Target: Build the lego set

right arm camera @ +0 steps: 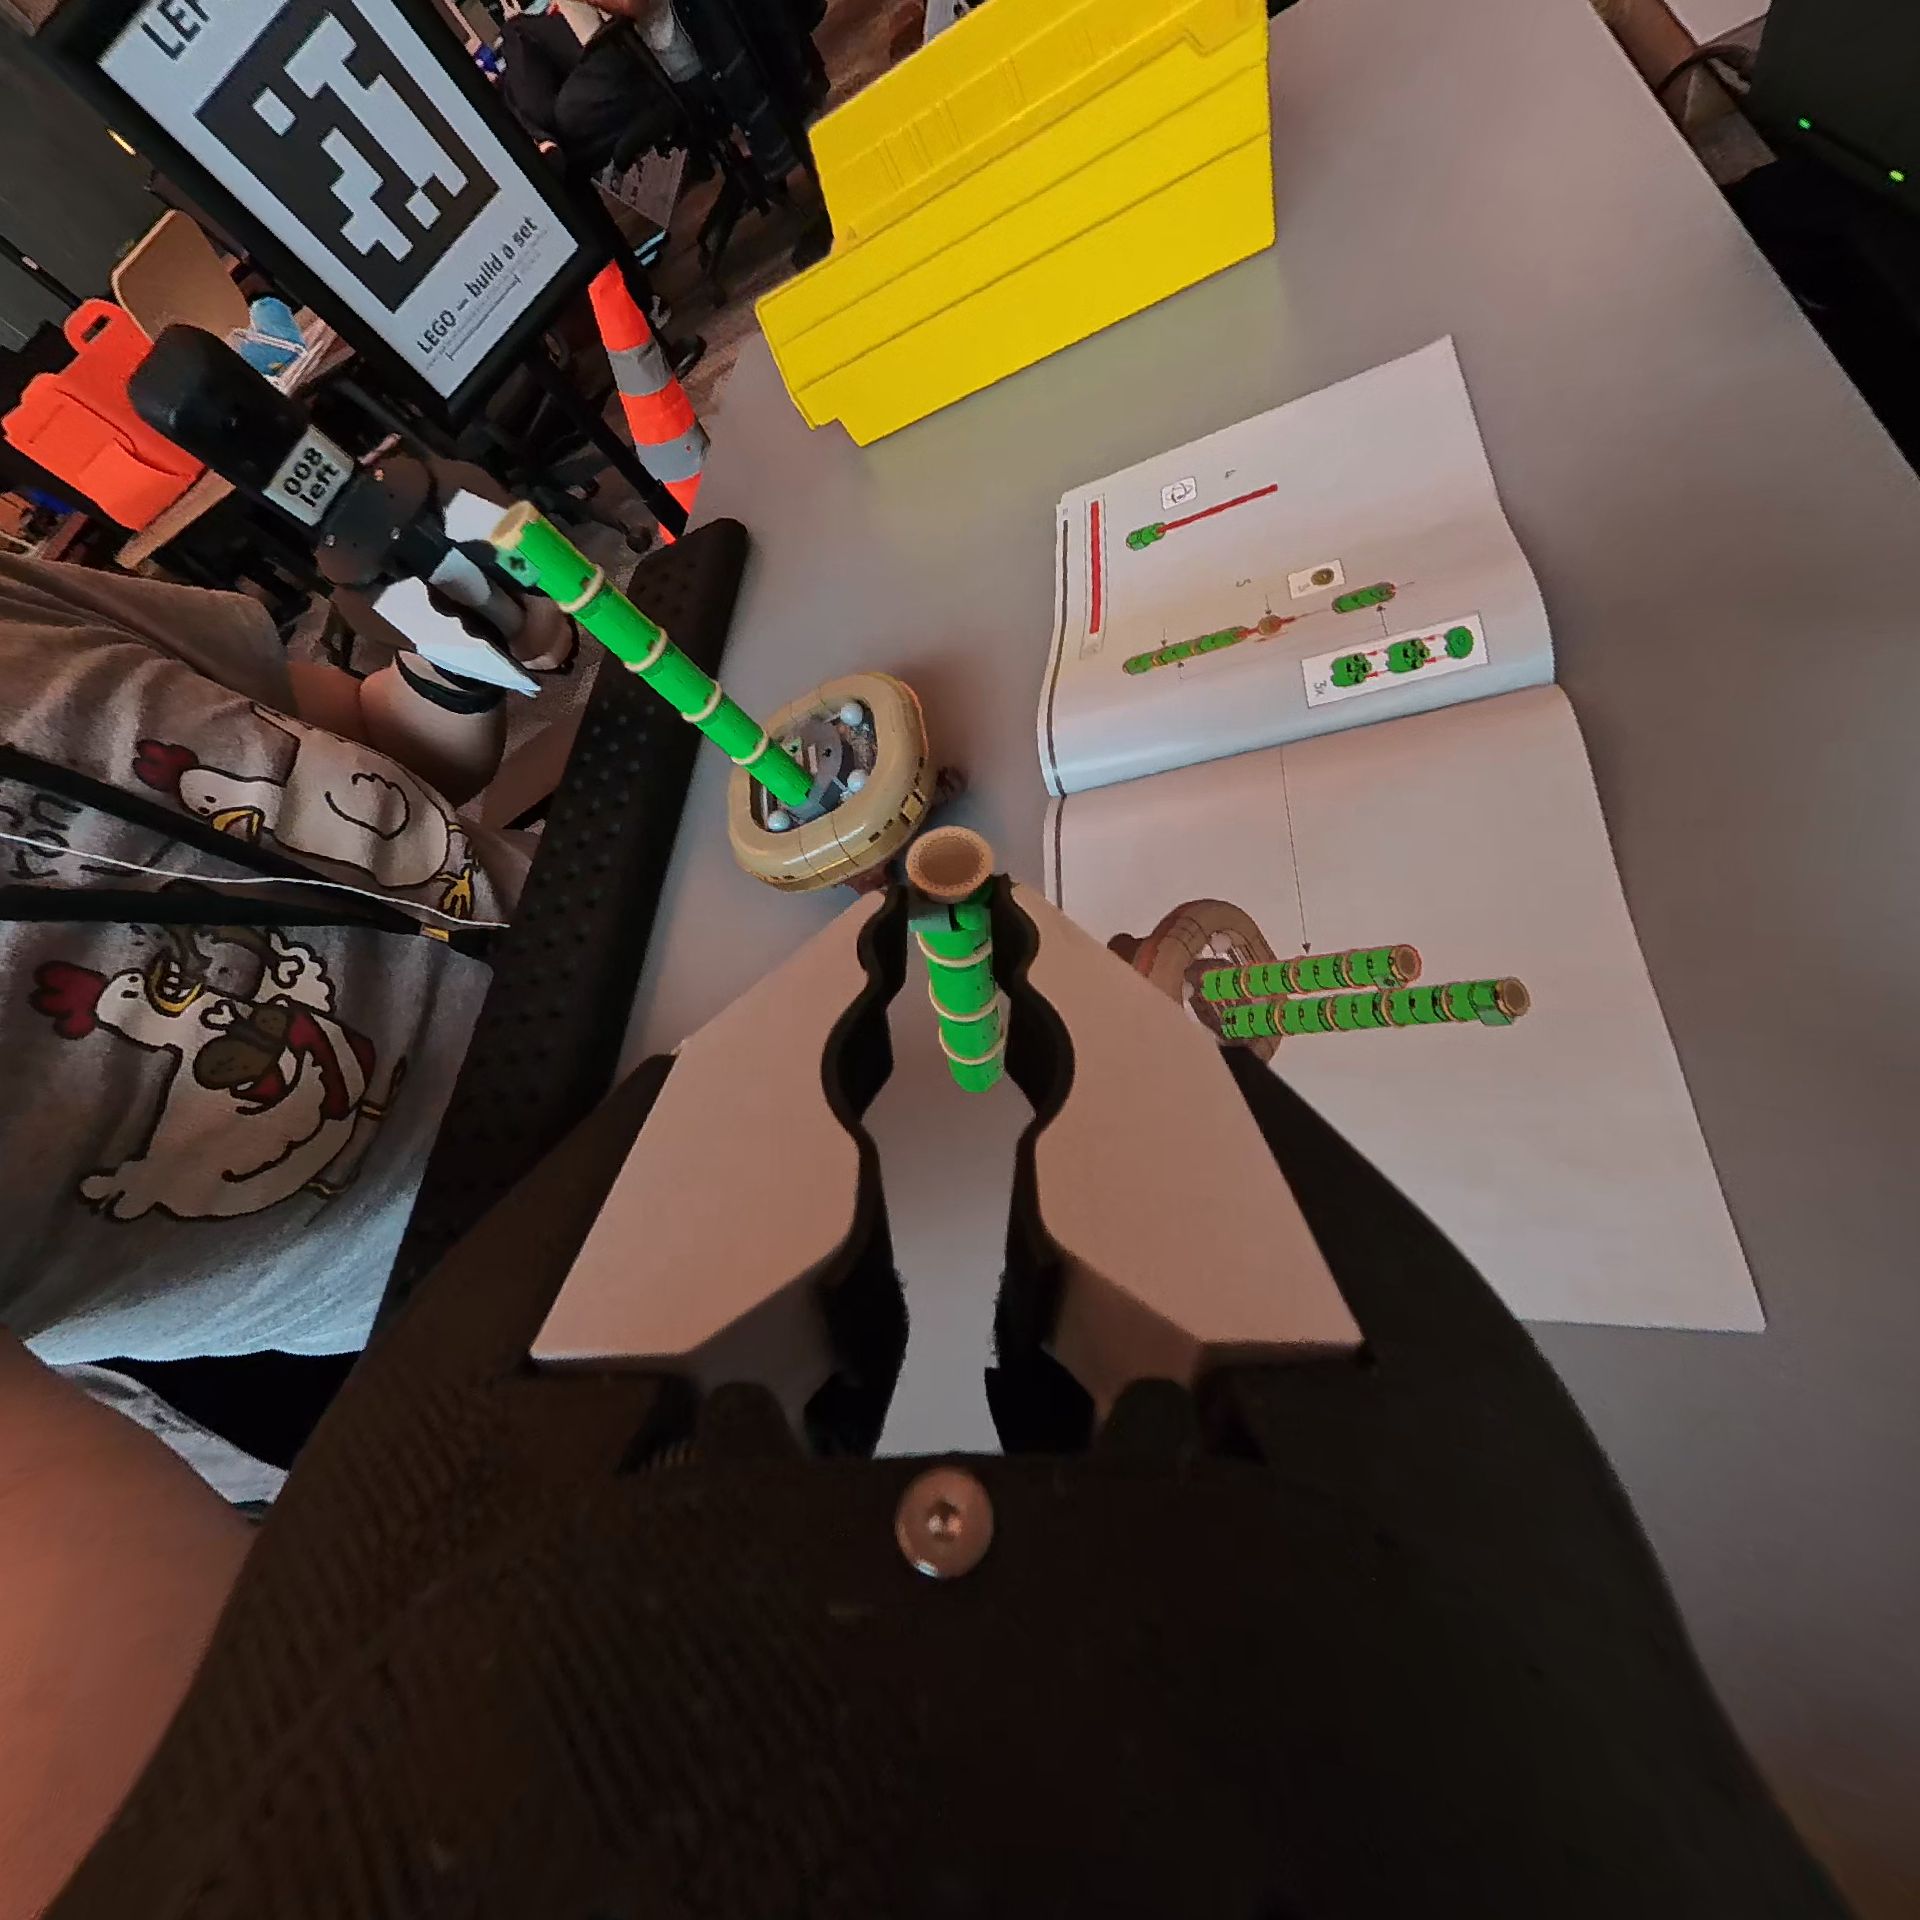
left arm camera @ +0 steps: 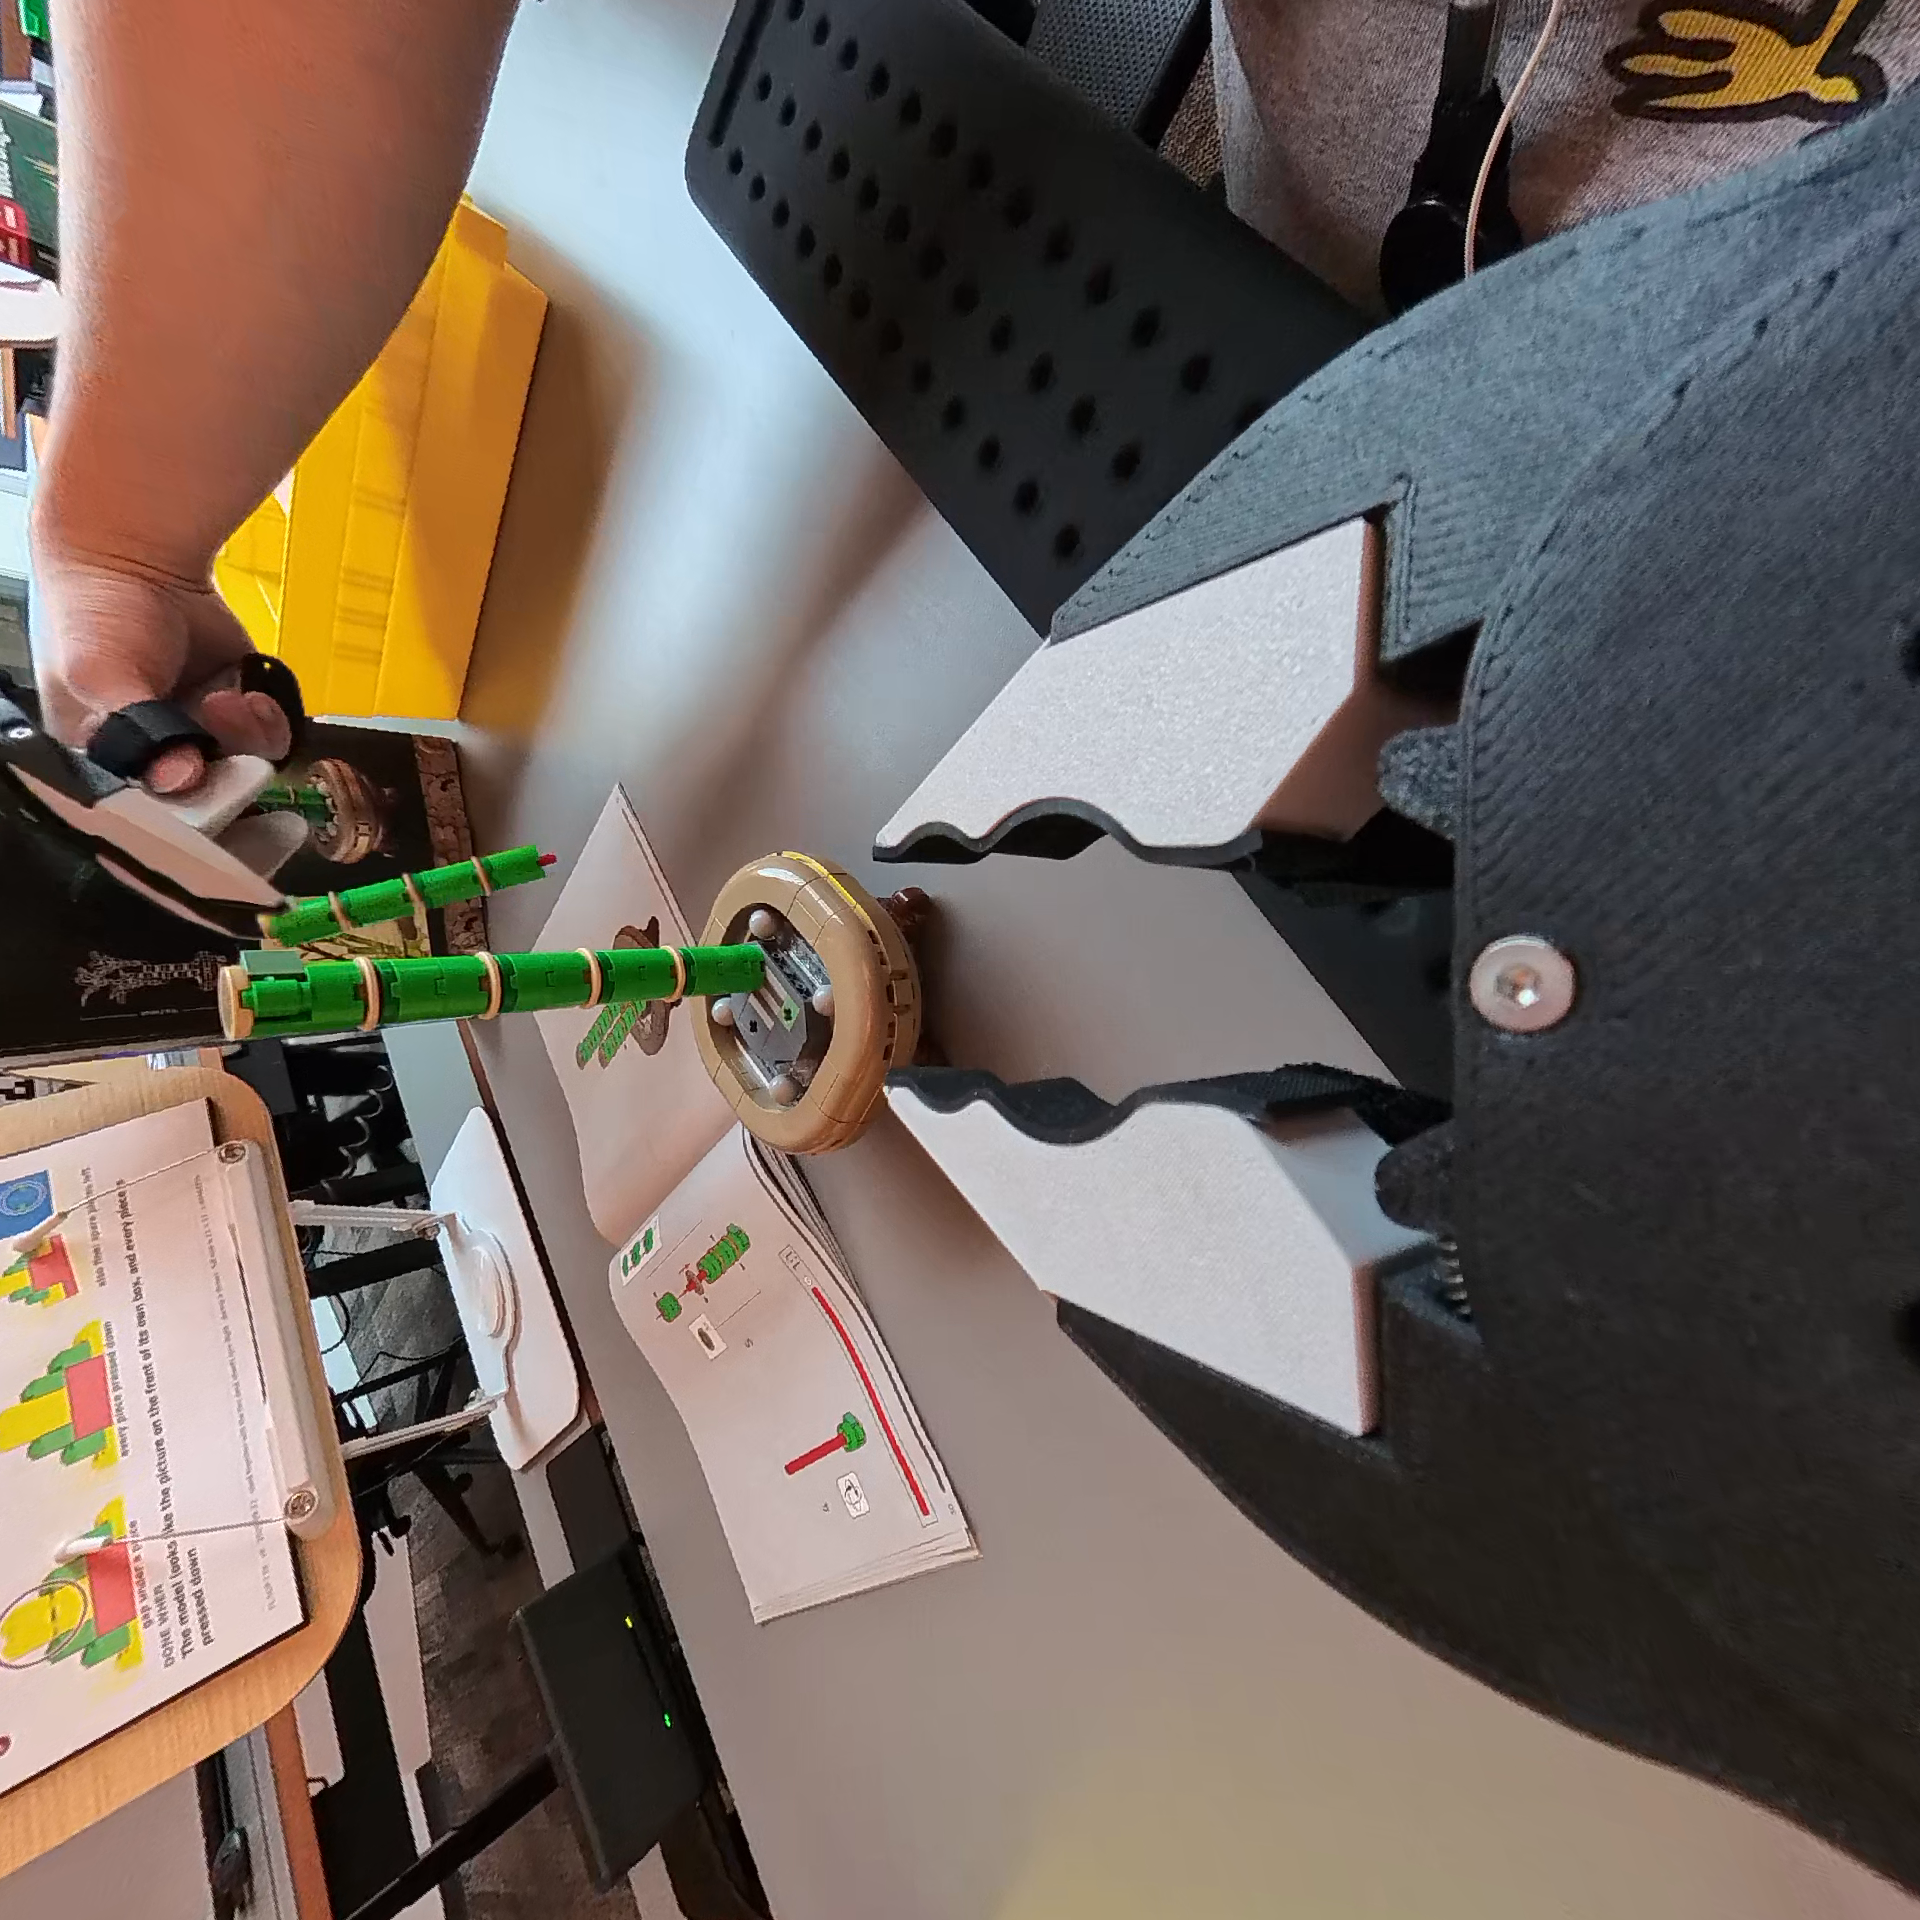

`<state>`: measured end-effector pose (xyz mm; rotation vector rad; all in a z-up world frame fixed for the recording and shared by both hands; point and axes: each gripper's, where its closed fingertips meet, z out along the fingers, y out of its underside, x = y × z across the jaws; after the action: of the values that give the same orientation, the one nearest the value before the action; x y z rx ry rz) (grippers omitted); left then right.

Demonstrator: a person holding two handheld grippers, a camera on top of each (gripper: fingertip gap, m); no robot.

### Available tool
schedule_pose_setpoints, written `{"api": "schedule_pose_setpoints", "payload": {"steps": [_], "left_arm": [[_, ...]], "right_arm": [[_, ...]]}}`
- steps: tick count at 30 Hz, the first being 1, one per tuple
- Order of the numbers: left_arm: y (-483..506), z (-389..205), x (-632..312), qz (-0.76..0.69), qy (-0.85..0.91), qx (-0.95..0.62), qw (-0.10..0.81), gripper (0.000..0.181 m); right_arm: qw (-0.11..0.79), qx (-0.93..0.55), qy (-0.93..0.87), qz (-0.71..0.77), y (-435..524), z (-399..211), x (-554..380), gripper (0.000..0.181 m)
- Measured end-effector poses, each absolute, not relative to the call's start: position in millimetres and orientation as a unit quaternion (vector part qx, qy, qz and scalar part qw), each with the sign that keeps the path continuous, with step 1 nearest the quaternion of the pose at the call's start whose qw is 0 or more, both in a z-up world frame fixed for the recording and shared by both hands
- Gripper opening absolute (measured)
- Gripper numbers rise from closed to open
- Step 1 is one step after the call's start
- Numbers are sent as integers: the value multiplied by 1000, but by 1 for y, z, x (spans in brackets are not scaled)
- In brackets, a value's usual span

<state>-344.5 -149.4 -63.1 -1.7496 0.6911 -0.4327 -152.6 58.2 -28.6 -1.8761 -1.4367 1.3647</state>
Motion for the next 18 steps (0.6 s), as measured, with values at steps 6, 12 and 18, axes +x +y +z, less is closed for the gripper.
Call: {"api": "schedule_pose_setpoints", "payload": {"steps": [6,12,18], "left_arm": [[-151,-61,-345,-182,294,-745,571,38],[-153,-56,-344,-187,291,-743,573,38],[-155,-50,-347,-185,285,-740,580,38]], "right_arm": [[223,-628,-557,496,33,6,-174,15],[241,-565,-599,514,-13,68,-213,14],[261,-520,-617,530,-52,120,-251,14]]}}
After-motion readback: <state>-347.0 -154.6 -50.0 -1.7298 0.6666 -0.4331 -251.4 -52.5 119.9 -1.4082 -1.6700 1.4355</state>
